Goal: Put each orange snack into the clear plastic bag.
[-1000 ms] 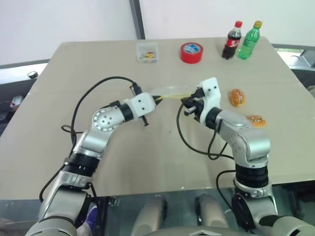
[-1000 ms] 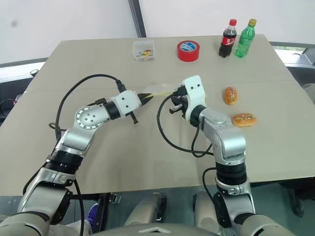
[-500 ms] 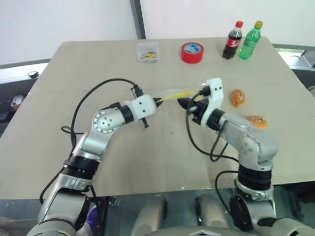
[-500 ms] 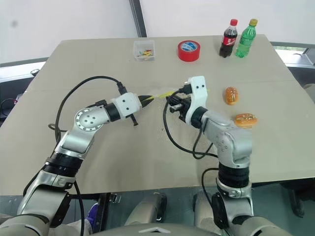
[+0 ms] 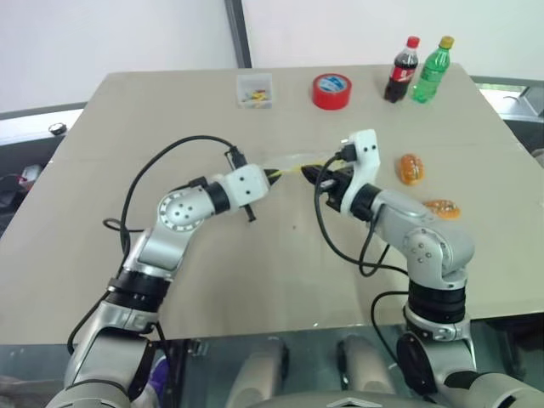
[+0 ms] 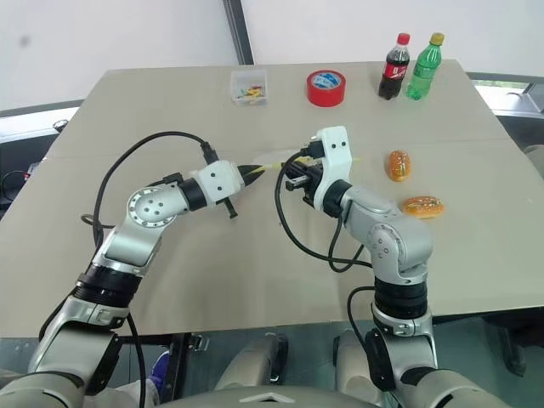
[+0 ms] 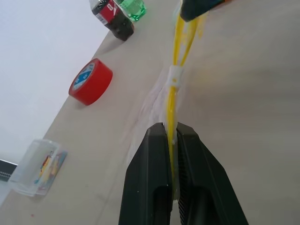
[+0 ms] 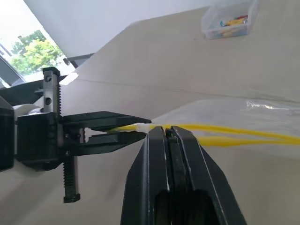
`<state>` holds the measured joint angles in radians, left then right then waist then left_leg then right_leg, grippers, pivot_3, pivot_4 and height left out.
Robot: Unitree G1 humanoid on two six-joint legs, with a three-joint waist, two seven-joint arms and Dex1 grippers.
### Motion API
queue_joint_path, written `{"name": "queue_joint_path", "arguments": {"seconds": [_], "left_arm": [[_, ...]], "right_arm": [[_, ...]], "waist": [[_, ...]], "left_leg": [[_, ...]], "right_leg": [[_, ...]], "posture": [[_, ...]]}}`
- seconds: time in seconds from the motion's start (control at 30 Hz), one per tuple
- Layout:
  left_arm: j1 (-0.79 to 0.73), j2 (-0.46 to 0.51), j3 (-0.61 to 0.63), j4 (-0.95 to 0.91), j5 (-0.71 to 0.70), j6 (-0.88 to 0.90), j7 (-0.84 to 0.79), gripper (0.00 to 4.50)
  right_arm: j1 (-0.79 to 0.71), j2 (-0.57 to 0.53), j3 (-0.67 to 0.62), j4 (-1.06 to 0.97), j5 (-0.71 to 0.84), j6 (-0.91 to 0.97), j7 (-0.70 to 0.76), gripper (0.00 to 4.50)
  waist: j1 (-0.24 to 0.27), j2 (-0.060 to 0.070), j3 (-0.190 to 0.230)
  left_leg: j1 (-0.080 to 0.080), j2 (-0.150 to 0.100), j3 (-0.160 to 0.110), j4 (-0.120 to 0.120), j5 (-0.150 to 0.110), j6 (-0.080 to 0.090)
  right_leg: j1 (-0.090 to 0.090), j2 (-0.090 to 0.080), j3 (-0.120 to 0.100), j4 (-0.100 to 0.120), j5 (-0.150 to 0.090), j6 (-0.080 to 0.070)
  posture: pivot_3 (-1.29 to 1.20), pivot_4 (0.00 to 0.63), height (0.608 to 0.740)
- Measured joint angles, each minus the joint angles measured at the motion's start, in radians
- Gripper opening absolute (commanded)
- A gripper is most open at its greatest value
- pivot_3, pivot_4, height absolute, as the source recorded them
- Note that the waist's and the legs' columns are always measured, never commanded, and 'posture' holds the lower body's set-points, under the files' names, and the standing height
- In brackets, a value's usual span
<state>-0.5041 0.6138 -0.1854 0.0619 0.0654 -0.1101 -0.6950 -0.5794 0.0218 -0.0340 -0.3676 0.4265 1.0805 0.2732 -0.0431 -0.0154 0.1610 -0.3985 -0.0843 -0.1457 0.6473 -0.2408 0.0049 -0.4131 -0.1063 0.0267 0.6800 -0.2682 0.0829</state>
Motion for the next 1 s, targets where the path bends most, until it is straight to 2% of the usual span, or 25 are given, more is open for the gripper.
{"name": "queue_joint_path", "arguments": {"seconds": [0.47,0.57,0.6,0.63,0.67,0.77,0.87,1.0], "left_arm": [[0.040,-0.004,0.006,-0.060,-0.002,0.014,-0.005,0.00],[0.042,-0.003,0.009,-0.061,-0.001,0.010,-0.007,0.00],[0.052,0.003,0.012,-0.064,0.000,0.007,-0.008,0.00],[0.059,0.009,0.019,-0.063,0.002,0.007,-0.008,0.00],[0.059,0.009,0.020,-0.063,0.003,0.006,-0.008,0.00],[0.058,0.007,0.019,-0.063,0.009,-0.003,-0.008,0.00],[0.058,0.005,0.019,-0.064,0.012,-0.004,-0.008,0.00],[0.058,-0.003,0.019,-0.072,0.012,-0.002,-0.006,0.00]], "right_arm": [[-0.015,-0.008,0.009,0.180,-0.128,-0.106,-0.174,0.10],[-0.005,-0.084,0.095,0.193,-0.212,-0.215,-0.165,0.10],[0.002,-0.208,0.208,0.200,-0.321,-0.342,-0.135,0.10],[0.002,-0.402,0.407,0.232,-0.526,-0.566,-0.053,0.10],[0.001,-0.422,0.444,0.243,-0.565,-0.616,-0.032,0.10],[-0.019,-0.459,0.562,0.306,-0.681,-0.764,0.026,0.79],[-0.058,-0.482,0.598,0.399,-0.776,-0.854,0.042,2.37],[-0.076,-0.486,0.598,0.454,-0.844,-0.918,0.044,4.14]], "waist": [[0.000,0.000,0.000],[0.000,0.000,0.000],[0.000,0.001,0.000],[0.000,0.000,0.000],[-0.003,0.000,0.000],[-0.016,0.000,0.000],[-0.014,0.000,0.000],[-0.004,0.000,0.000]], "left_leg": [[0.000,0.000,0.000,0.000,0.000,0.000],[0.000,0.000,0.001,0.000,0.000,0.000],[0.000,-0.001,0.001,0.000,0.000,0.000],[0.000,-0.002,0.001,0.000,0.000,0.000],[0.000,-0.001,0.001,0.000,0.000,0.000],[0.001,0.000,0.001,-0.001,0.000,0.000],[0.000,0.000,0.001,0.001,0.000,0.000],[0.000,0.000,0.001,0.000,0.000,0.000]], "right_leg": [[0.000,0.000,0.000,0.000,0.000,0.000],[0.000,0.000,0.000,-0.001,0.000,0.000],[0.000,0.000,0.000,-0.001,0.000,0.000],[0.000,0.000,0.000,-0.001,0.000,0.000],[0.000,0.001,-0.001,-0.001,0.000,0.000],[0.000,0.002,0.000,0.000,0.000,0.000],[0.001,0.001,0.000,-0.001,0.000,0.000],[0.000,0.001,0.000,-0.001,0.000,0.000]], "posture": [[0.00,0.150,0.740],[0.00,0.150,0.740],[0.00,0.150,0.740],[0.00,0.150,0.740],[0.00,0.150,0.740],[0.00,0.150,0.740],[0.00,0.150,0.740],[0.00,0.150,0.740]]}}
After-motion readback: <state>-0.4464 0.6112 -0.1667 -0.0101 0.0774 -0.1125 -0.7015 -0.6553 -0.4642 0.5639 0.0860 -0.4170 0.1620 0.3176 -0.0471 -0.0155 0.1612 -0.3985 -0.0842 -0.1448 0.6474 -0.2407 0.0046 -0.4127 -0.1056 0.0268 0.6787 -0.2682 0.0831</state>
